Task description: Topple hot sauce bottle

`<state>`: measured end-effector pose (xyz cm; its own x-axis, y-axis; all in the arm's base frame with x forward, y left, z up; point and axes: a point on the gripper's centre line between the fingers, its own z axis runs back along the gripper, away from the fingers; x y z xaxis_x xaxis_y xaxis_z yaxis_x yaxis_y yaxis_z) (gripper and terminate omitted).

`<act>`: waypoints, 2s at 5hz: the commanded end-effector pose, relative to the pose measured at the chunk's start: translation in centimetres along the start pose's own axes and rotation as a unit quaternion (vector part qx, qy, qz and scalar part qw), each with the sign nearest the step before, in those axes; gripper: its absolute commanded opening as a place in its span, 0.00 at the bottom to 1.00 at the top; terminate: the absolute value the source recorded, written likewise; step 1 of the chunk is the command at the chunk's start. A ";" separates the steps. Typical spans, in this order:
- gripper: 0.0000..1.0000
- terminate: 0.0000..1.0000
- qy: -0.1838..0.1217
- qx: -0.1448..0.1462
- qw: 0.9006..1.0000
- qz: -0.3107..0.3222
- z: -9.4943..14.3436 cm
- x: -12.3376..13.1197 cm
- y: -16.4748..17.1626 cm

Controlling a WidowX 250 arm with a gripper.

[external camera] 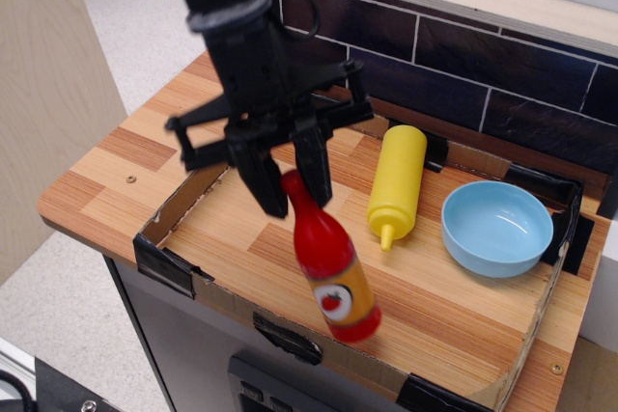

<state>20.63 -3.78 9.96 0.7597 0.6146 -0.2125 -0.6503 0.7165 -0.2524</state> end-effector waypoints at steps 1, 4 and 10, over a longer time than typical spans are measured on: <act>0.00 0.00 0.004 -0.021 0.978 0.210 -0.8 0.6 -1.5; 0.00 0.00 0.072 0.021 0.954 0.292 -5.4 3.6 -1.3; 1.00 0.00 -0.031 0.099 0.968 0.228 -6.1 4.7 0.9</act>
<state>22.54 -3.27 1.78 0.3923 0.8963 -0.2068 -0.9070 0.4144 0.0753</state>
